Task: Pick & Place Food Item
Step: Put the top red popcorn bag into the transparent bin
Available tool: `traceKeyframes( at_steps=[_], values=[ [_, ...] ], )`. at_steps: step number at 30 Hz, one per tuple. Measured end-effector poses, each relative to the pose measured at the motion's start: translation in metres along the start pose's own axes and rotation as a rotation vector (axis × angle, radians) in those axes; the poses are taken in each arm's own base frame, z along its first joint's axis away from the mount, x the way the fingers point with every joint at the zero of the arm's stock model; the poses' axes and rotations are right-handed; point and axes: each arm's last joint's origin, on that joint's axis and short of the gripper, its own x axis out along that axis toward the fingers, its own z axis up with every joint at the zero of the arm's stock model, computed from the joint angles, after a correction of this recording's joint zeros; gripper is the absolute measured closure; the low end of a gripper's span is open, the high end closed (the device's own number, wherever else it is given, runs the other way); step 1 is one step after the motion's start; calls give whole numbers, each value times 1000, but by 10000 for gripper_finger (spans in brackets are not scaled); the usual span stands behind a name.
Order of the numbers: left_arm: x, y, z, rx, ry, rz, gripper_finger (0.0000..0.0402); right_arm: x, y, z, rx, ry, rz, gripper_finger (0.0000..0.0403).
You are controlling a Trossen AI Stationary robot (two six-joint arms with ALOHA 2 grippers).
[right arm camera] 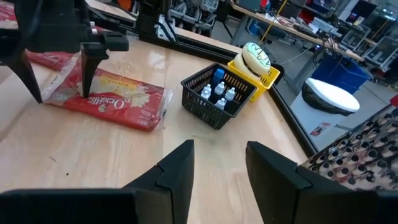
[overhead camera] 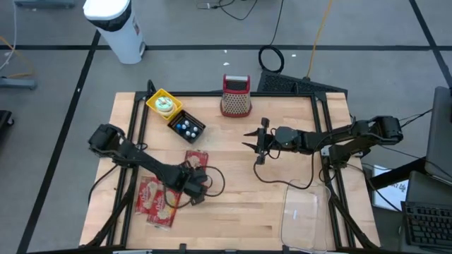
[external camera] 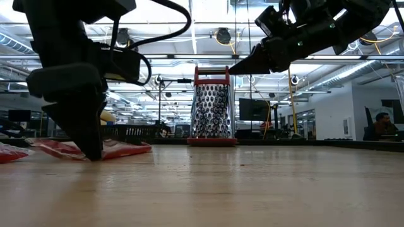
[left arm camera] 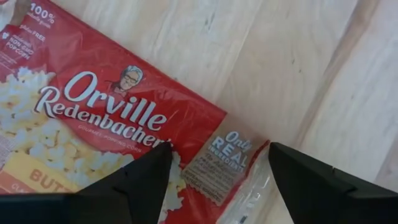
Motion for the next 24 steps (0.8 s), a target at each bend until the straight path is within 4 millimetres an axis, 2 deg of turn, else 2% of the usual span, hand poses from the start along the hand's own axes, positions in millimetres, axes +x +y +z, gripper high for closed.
traceKeyframes(
  at_steps=[4, 8, 11, 16, 17, 20, 24],
  values=[
    [8, 0, -3, -15, 27, 33, 139, 0, 0, 0, -4, -2, -1, 266],
    [6, -1, -3, 13, 28, 18, 185, 0, 0, 0, 1, -2, -1, 266],
    [2, 0, -3, 47, 27, 6, 244, 0, 0, 0, 25, -2, -1, 266],
    [-9, -1, -1, 81, 40, -65, 371, 0, 0, 0, 49, -1, -2, 266],
    [-12, -1, -1, 79, 42, -89, 385, 0, 0, 0, 51, 0, -2, 266],
    [-26, -1, 2, 69, 22, -143, 388, 0, 1, 0, 50, 5, 3, 266],
    [-61, -10, 18, 97, -102, -219, 398, -1, 3, 1, 46, 1, 13, 266]
  ],
)
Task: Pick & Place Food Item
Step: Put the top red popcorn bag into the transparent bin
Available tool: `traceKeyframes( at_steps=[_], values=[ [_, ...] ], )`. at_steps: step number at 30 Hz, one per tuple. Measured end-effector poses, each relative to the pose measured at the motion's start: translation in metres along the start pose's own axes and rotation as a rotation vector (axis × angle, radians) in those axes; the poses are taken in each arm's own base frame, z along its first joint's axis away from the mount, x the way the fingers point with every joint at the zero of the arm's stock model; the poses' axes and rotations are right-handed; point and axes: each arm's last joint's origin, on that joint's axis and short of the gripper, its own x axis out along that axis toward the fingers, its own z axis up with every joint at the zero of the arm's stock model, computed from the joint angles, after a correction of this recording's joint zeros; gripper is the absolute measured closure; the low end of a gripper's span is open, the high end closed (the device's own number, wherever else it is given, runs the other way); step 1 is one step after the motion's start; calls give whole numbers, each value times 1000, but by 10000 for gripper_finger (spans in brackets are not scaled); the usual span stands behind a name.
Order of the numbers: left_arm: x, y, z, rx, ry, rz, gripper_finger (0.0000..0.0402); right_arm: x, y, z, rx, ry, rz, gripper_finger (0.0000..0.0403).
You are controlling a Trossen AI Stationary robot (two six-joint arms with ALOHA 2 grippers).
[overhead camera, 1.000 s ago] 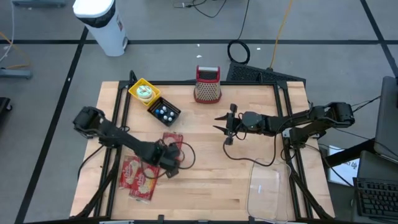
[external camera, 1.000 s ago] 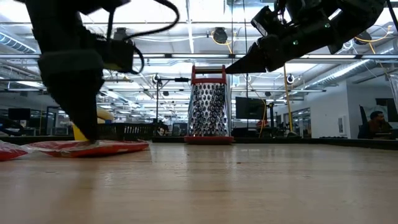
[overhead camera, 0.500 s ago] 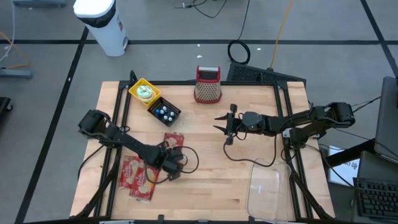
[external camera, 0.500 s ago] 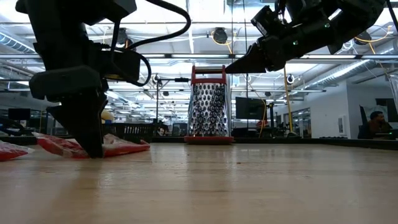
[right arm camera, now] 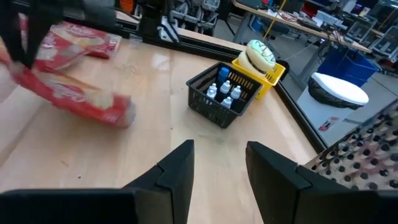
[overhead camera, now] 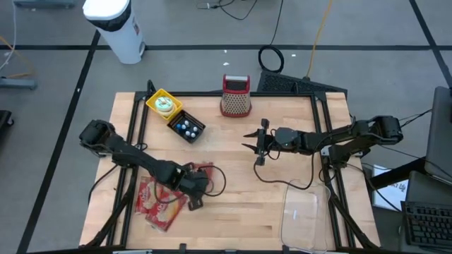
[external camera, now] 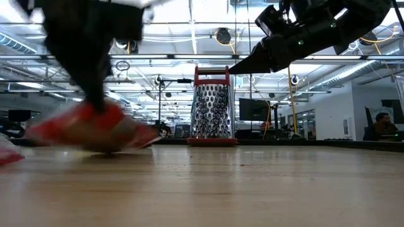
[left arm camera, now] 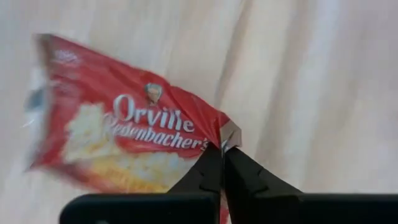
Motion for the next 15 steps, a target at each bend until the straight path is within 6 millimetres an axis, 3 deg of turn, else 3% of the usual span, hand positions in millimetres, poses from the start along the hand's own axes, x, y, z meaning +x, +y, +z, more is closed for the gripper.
traceKeyframes(
  at_steps=[9, 15],
  values=[
    [-61, -44, 40, 239, -315, 2, 398, -3, 15, 8, -63, -56, 46, 266],
    [-98, -67, 53, 368, -461, 9, 400, -12, 28, 16, -133, -96, 94, 266]
  ],
)
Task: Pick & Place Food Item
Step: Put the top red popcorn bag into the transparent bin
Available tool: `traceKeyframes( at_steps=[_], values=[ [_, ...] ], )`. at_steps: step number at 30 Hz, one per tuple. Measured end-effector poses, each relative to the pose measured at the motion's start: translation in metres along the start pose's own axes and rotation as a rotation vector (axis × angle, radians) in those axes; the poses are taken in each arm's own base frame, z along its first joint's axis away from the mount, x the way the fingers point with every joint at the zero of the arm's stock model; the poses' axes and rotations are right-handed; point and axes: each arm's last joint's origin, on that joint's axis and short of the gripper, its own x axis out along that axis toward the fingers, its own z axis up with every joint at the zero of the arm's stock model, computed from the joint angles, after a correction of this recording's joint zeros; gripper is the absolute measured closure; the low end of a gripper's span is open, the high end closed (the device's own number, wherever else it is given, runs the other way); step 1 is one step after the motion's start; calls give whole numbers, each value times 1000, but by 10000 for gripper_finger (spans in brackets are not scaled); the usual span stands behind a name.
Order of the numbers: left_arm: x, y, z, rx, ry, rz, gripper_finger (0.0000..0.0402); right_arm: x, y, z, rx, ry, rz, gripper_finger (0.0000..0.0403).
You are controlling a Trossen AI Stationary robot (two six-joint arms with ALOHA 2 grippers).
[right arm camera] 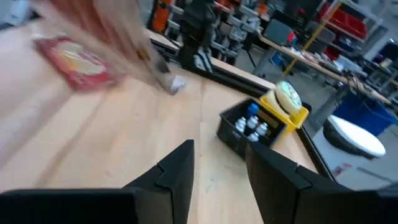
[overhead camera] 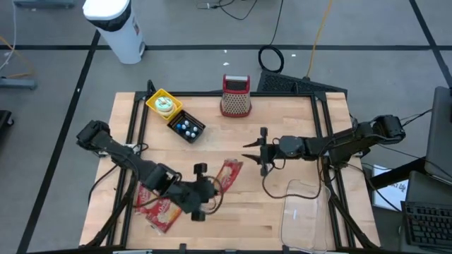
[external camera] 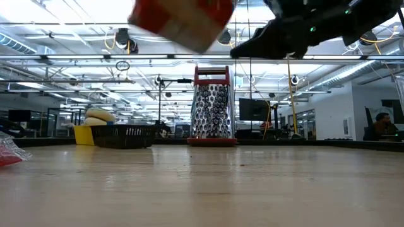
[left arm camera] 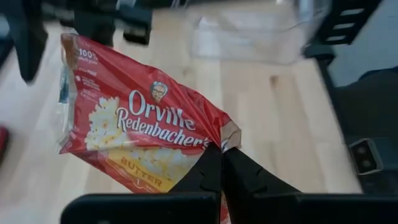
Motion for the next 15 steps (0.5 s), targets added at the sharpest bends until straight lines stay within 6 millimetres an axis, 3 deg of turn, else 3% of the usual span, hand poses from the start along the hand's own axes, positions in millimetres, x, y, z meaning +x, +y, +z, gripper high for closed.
traceKeyframes(
  at_steps=[7, 11, 15],
  values=[
    [-19, -17, 12, 80, -85, -3, 400, -21, 16, 27, -31, -173, 177, 253],
    [-19, -20, 15, 79, -122, -21, 400, -26, 29, 37, -102, -286, 262, 222],
    [-19, -20, 19, 49, -144, -80, 400, -26, 39, 42, -201, -335, 219, 183]
  ],
)
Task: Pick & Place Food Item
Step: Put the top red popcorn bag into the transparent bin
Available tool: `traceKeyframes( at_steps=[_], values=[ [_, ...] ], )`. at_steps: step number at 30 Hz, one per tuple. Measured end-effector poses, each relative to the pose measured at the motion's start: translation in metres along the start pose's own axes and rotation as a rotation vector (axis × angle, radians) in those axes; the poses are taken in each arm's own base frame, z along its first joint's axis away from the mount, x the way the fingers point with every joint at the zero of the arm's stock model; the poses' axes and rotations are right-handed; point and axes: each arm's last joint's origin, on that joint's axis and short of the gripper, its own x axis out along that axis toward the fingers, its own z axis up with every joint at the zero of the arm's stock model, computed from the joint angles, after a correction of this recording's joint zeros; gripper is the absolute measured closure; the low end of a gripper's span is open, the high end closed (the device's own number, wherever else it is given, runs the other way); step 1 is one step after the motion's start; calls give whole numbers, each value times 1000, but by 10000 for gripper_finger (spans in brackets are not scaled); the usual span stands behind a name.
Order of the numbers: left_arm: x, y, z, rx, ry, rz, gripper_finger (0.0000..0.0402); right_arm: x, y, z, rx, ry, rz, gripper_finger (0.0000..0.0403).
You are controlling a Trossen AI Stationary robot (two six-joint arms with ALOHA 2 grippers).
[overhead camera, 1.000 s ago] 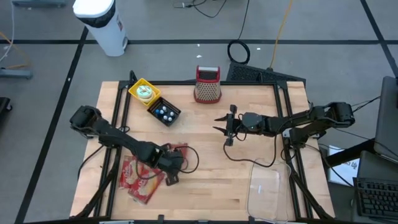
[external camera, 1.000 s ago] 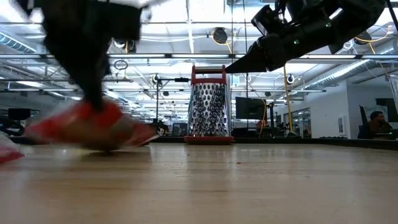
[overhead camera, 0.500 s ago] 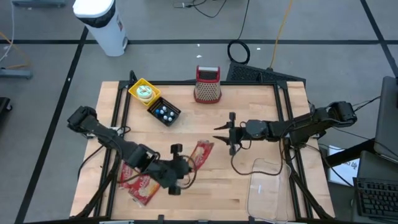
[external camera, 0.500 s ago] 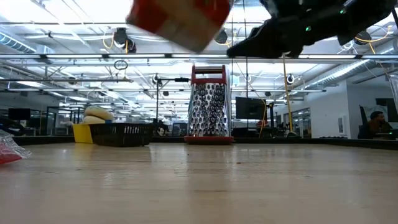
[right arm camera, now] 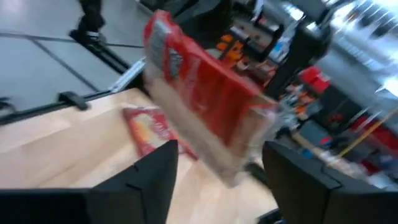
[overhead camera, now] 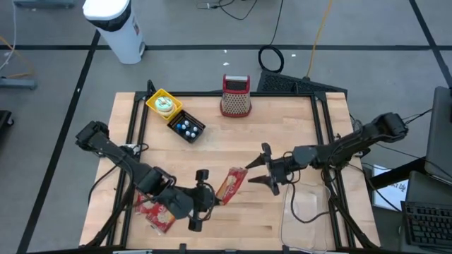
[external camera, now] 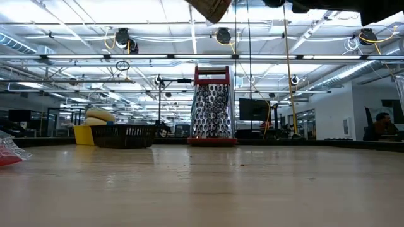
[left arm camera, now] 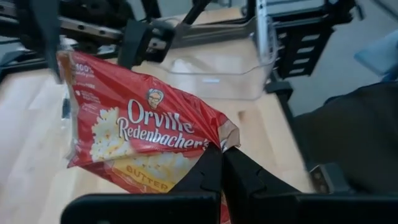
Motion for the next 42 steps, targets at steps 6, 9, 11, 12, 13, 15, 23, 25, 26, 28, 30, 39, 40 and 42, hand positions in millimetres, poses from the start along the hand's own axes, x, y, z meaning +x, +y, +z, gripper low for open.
traceKeyframes(
  at_steps=[6, 9, 11, 12, 13, 15, 23, 25, 26, 28, 30, 39, 40, 42],
  values=[
    [0, -2, 2, 3, -19, -42, 401, 6, 5, 5, -46, -68, -43, 157],
    [0, -2, 3, -1, -24, -42, 400, 7, 6, 3, -47, -64, -42, 161],
    [0, -2, 3, 0, -23, -42, 401, 7, 6, 4, -47, -69, -43, 166],
    [0, -2, 3, 0, -23, -43, 401, 7, 6, 4, -47, -74, -44, 169],
    [0, -2, 3, 1, -22, -43, 400, 7, 6, 5, -47, -84, -39, 173],
    [0, -2, 3, 3, -22, -43, 400, 7, 7, 7, -40, -123, -4, 182],
    [1, 0, 4, 13, -24, -42, 401, 6, 9, 10, -19, -176, 54, 231],
    [1, 1, 4, 11, -24, -40, 400, 6, 9, 10, -19, -176, 54, 247],
    [2, 2, 4, 10, -24, -37, 400, 6, 9, 10, -19, -176, 54, 255],
    [2, 4, 4, 6, -24, -31, 401, 6, 9, 9, -19, -176, 54, 276],
    [3, 6, 5, 3, -23, -26, 400, 6, 9, 10, -19, -178, 57, 304],
    [6, 15, 7, -14, -29, 26, 379, 5, 12, 9, -27, -200, 162, 393],
    [5, 16, 6, -18, -31, 65, 372, 3, 11, 10, -27, -195, 164, 393],
    [1, 20, 5, -13, -28, 156, 355, -1, 9, 13, -17, -189, 159, 393]
  ],
)
